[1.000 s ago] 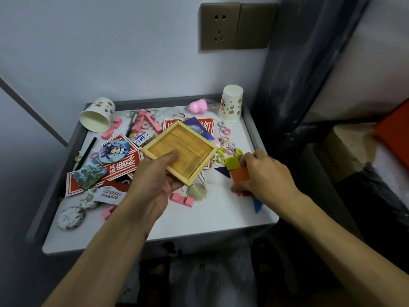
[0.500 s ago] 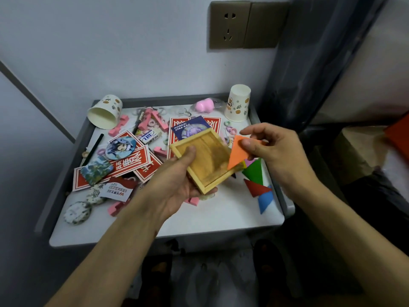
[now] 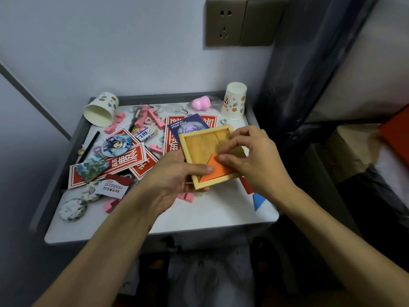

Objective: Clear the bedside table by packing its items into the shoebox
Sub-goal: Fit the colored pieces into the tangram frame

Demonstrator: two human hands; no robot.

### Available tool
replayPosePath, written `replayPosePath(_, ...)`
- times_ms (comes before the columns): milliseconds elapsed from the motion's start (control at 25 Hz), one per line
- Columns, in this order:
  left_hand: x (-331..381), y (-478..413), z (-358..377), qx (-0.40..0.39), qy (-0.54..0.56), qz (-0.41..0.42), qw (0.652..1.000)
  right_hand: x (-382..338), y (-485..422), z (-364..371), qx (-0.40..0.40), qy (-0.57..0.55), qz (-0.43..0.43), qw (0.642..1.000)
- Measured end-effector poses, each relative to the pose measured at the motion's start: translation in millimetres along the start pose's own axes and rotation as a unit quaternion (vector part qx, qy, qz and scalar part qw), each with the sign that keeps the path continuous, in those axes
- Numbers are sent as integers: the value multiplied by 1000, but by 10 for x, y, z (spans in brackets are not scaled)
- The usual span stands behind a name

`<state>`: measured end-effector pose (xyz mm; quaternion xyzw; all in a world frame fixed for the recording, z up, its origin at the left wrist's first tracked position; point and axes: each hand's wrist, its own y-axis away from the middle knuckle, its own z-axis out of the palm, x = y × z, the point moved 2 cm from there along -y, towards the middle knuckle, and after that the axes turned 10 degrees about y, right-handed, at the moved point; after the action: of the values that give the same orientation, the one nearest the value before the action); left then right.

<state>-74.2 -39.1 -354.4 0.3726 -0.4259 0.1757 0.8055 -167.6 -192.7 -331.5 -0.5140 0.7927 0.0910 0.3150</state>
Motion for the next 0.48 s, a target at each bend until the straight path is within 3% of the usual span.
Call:
replayPosePath(120,39,-14,-43,2,-36,11,999,80,-52,-89,18,-55,67,996)
replayPosePath(280,64,24,-35,3,-30,12,999,95,-31,-66,-75,-181,142,970)
replayPosePath(480,-6,28,51,39,224,27,974,85,16,-61,-31,-349,228,908)
